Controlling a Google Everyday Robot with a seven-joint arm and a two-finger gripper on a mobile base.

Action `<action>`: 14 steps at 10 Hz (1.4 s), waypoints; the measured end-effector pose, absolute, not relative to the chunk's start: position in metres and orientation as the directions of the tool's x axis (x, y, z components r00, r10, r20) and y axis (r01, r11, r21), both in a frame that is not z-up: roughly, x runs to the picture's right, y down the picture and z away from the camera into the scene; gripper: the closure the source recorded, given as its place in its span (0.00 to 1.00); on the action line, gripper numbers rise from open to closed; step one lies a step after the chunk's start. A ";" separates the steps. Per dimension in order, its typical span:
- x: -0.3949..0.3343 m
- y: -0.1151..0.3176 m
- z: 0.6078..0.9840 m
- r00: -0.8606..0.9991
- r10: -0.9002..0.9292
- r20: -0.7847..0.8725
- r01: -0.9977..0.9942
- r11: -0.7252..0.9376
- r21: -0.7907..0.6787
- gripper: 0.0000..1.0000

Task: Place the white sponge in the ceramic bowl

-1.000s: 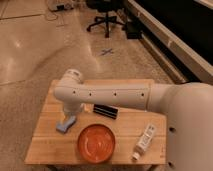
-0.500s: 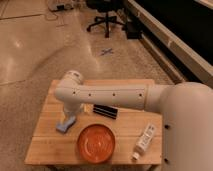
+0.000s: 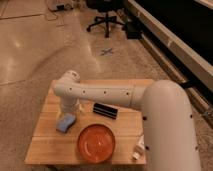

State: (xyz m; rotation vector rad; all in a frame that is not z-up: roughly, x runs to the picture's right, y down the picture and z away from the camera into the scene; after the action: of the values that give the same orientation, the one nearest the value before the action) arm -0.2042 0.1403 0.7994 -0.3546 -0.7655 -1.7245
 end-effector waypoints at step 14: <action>-0.231 0.170 0.882 -0.195 -0.681 0.706 0.981 -0.123 0.152 0.45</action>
State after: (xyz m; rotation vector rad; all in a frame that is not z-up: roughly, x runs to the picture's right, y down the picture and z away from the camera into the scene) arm -0.2314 0.1699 0.8820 -0.5668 -0.7181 -1.6528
